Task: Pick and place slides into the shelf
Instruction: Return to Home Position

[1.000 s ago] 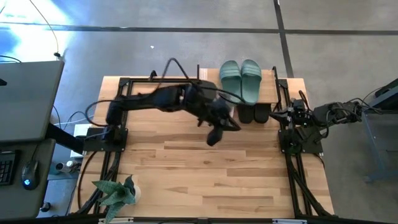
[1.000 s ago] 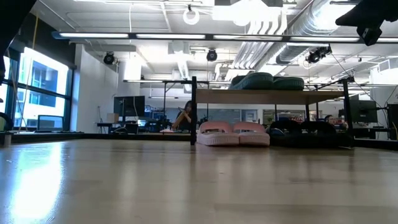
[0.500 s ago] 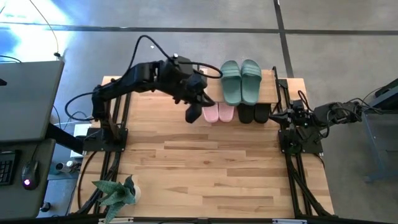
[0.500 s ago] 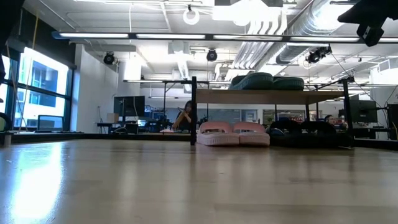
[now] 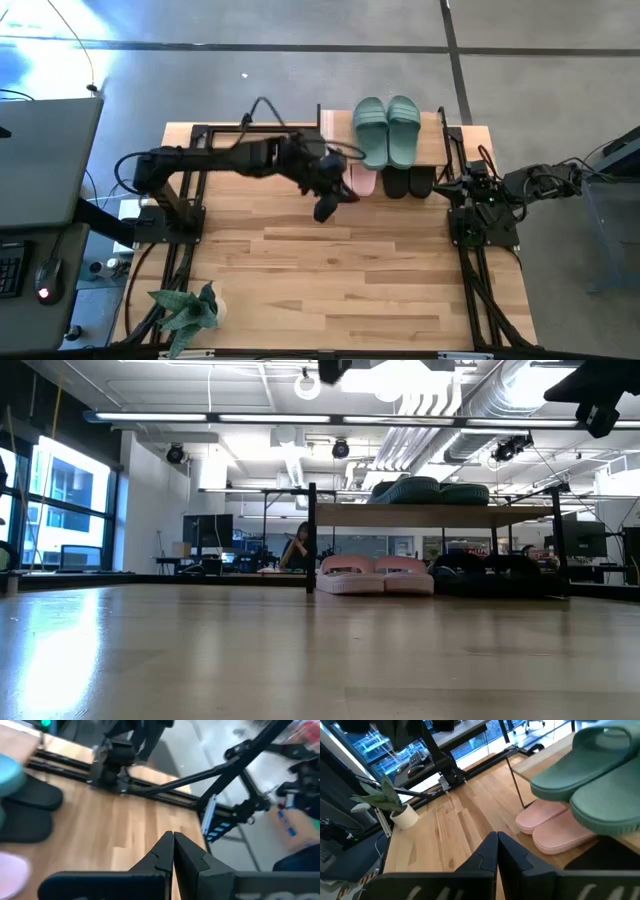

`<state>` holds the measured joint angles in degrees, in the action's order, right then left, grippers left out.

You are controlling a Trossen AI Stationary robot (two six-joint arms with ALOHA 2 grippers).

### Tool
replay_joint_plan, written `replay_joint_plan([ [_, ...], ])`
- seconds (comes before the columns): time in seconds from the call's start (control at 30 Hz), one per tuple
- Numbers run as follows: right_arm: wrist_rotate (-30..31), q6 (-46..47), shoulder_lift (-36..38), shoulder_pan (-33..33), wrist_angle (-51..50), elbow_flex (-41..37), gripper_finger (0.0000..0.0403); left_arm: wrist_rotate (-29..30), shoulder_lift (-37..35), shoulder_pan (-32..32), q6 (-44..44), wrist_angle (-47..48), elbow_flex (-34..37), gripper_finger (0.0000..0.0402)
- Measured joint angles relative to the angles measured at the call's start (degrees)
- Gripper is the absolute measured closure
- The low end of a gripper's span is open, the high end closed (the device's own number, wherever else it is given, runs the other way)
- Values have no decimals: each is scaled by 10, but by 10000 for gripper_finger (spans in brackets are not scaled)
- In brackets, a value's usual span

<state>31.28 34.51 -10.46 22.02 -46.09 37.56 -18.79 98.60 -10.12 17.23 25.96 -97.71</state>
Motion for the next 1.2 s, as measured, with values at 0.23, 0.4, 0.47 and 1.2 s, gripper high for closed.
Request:
replay_joint_plan([
  [0.23,-5,44,0,0,-3,0,403,-1,-120,0,71,-233,236,401],
  [0.4,-28,-16,0,0,113,0,403,32,-216,0,63,-276,294,401],
  [0.47,-29,-66,0,0,173,0,403,55,-252,0,45,-262,296,401],
  [1.2,3,-110,29,0,293,-63,403,158,-604,0,74,-332,544,401],
])
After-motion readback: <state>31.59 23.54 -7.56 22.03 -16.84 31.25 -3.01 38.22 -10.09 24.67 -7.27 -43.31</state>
